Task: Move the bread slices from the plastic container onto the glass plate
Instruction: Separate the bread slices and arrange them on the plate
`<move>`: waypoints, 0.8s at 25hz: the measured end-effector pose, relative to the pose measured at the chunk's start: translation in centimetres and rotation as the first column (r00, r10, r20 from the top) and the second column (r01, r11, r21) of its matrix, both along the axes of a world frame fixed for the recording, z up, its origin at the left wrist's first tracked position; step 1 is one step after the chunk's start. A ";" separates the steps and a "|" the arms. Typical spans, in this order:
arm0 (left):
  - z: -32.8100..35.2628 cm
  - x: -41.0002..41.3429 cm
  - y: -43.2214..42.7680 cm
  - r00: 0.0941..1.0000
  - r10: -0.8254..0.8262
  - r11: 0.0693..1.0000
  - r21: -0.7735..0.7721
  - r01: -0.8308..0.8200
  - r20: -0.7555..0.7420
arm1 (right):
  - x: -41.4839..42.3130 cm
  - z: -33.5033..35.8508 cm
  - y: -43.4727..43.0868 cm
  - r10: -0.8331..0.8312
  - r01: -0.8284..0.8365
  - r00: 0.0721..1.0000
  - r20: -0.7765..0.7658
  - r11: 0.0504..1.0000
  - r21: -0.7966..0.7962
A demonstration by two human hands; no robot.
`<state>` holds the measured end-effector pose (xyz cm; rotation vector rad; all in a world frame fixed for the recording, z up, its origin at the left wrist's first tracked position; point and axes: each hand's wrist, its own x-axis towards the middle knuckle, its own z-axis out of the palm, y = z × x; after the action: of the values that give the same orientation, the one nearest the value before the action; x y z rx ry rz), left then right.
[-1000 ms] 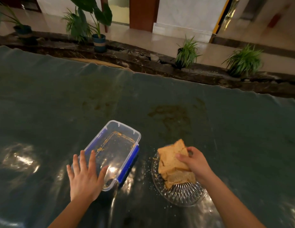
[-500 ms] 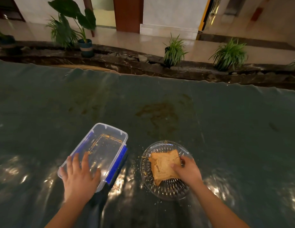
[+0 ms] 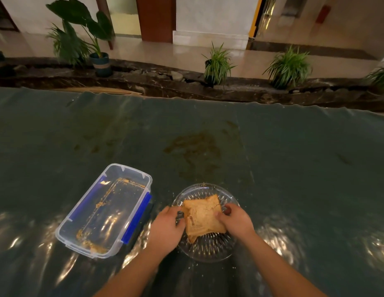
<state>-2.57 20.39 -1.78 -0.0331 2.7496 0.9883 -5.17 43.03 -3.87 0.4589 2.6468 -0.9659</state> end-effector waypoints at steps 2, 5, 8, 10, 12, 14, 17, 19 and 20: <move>-0.4 -1.0 1.6 0.976 0.089 0.976 0.177 -0.126 0.200 | -0.3 0.0 0.1 -0.003 0.003 1.000 0.016 1.000 -0.019; -1.0 -2.2 3.0 0.885 0.189 0.876 0.334 -0.347 0.426 | -0.7 -0.4 -0.1 0.004 -0.001 0.999 0.049 0.998 -0.066; -1.5 -3.1 3.5 0.871 0.238 0.843 0.353 -0.405 0.430 | -0.6 -1.0 0.0 -0.010 0.016 0.998 0.058 0.994 -0.110; -1.3 -3.6 3.9 0.867 0.235 0.810 0.405 -0.425 0.440 | -0.6 -1.4 0.1 -0.045 0.052 0.997 0.056 0.988 -0.142; -1.2 -4.1 4.1 0.868 0.225 0.787 0.443 -0.430 0.443 | -0.9 -1.6 0.1 -0.099 0.106 0.994 0.046 0.978 -0.180; -1.3 -4.7 4.4 0.874 0.213 0.771 0.475 -0.424 0.436 | -1.5 -1.7 0.1 -0.140 0.142 0.990 0.026 0.972 -0.189; -1.6 -5.0 4.4 0.888 0.196 0.751 0.519 -0.409 0.417 | -2.2 -1.7 0.1 -0.167 0.164 0.986 0.001 0.967 -0.194; -2.0 -5.0 4.4 0.909 0.161 0.764 0.535 -0.361 0.384 | -2.2 -1.7 0.1 -0.164 0.153 0.985 -0.049 0.971 -0.183; -2.1 -4.9 4.5 0.919 0.155 0.779 0.527 -0.339 0.362 | -2.1 -1.6 0.0 -0.156 0.139 0.984 -0.088 0.976 -0.169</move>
<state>-7.46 24.90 -3.86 -0.4245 2.0959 1.7053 -7.23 43.05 -5.49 0.5900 2.6233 -1.2703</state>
